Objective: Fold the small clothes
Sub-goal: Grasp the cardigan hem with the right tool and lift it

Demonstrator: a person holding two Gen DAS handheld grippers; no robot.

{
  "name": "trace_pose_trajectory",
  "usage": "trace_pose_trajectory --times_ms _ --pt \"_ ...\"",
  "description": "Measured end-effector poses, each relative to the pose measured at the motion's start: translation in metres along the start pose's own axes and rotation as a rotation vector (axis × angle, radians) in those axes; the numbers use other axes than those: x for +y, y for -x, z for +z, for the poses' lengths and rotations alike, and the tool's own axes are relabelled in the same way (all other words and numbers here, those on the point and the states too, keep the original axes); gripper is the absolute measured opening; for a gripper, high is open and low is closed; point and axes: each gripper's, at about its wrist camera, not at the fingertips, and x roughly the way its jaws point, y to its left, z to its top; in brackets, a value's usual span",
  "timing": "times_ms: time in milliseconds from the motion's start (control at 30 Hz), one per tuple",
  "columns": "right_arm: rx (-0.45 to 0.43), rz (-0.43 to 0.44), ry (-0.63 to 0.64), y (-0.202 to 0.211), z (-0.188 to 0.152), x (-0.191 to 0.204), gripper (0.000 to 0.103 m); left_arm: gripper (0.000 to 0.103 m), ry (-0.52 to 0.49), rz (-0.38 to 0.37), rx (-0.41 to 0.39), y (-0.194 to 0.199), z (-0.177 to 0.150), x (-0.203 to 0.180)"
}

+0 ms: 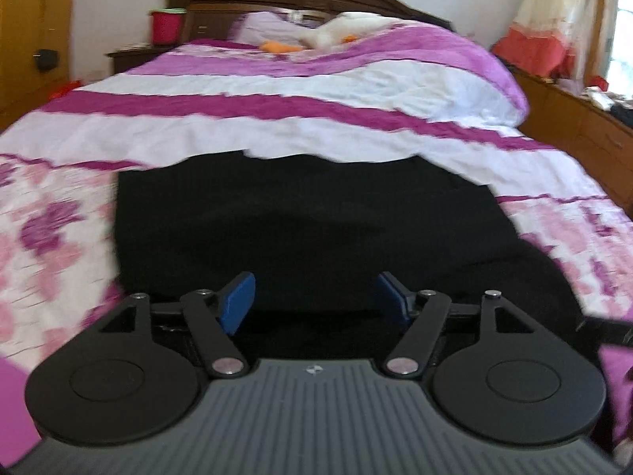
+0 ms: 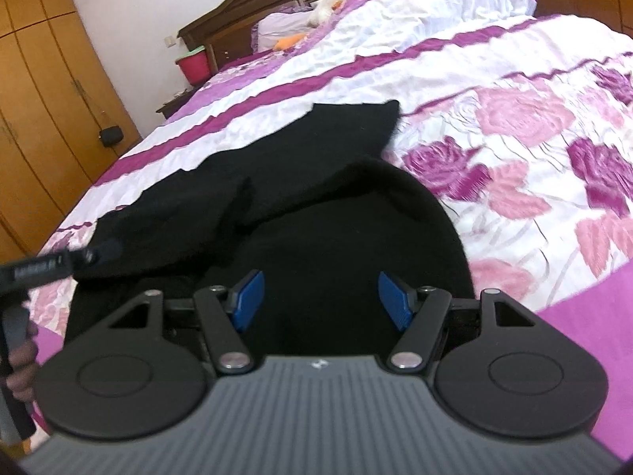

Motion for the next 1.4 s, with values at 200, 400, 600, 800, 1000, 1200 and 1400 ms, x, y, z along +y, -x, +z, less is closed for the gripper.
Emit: trace_pose_trajectory --times_ms 200,400,600,800,1000,1200,1400 --pt "-0.013 0.06 0.057 -0.019 0.02 0.024 0.067 0.074 0.117 0.144 0.01 0.007 -0.01 0.046" --pt "0.011 0.122 0.086 -0.054 0.036 0.049 0.067 0.074 0.178 0.241 0.022 0.001 -0.014 0.073" --pt "0.043 0.142 0.103 -0.094 0.046 0.062 0.067 0.074 0.192 0.297 0.039 -0.015 -0.018 0.083" --pt "0.08 0.128 0.105 -0.13 0.047 0.064 0.068 0.074 0.178 0.315 0.018 -0.025 -0.015 0.083" --pt "0.084 0.186 0.114 -0.139 0.048 0.077 0.013 0.074 0.201 0.346 0.0 -0.035 -0.011 0.087" --pt "-0.075 0.219 0.138 -0.098 0.085 0.088 0.01 0.074 0.223 0.402 0.008 -0.042 -0.013 0.091" --pt "-0.282 0.119 0.198 -0.052 0.12 0.075 0.01 0.074 0.204 0.438 0.015 -0.048 -0.014 0.087"
